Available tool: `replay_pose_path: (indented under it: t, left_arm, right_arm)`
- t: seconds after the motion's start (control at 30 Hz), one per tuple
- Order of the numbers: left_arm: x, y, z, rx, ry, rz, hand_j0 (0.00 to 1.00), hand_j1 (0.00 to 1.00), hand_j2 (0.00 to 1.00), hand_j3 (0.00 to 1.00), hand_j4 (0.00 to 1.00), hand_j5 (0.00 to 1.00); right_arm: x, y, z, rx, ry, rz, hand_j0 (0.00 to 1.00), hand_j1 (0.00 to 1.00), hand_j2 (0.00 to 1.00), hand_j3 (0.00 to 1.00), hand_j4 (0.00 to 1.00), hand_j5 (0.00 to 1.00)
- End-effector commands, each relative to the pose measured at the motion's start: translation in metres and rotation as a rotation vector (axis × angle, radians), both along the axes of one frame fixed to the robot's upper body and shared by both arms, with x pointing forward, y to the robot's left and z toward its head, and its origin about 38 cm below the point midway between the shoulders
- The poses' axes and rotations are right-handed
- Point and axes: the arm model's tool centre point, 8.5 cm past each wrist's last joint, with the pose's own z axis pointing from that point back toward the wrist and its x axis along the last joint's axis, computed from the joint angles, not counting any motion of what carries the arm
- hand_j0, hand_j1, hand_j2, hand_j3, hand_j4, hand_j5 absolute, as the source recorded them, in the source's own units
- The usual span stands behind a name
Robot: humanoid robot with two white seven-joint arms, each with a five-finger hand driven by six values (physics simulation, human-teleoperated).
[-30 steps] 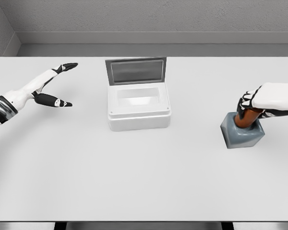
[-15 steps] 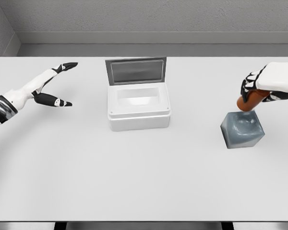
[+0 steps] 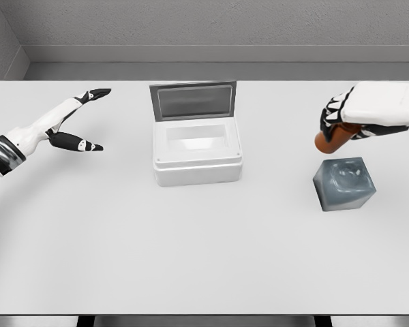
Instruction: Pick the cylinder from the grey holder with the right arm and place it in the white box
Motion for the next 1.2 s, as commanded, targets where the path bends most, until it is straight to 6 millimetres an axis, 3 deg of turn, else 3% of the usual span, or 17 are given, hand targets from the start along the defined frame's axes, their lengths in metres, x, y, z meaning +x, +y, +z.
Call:
replay_pose_path:
  t: [0.0, 0.6, 1.17]
  left_arm:
    - [0.000, 0.000, 0.001, -0.007, 0.000, 0.002, 1.00, 1.00, 1.00, 1.00, 1.00, 1.00]
    - [0.007, 0.007, -0.009, -0.021, 0.032, 0.039, 1.00, 1.00, 1.00, 1.00, 1.00, 1.00]
    - [0.023, 0.005, -0.015, -0.028, 0.092, 0.038, 1.00, 1.00, 1.00, 1.00, 1.00, 1.00]
  right_arm:
    - [0.002, 0.008, 0.000, 0.017, 0.000, 0.015, 0.41, 0.41, 0.41, 0.41, 0.41, 0.41]
    - [0.014, 0.060, 0.012, 0.069, -0.037, 0.135, 0.41, 0.41, 0.41, 0.41, 0.41, 0.41]
    - [0.028, 0.105, 0.009, 0.081, -0.027, 0.215, 0.41, 0.41, 0.41, 0.41, 0.41, 0.41]
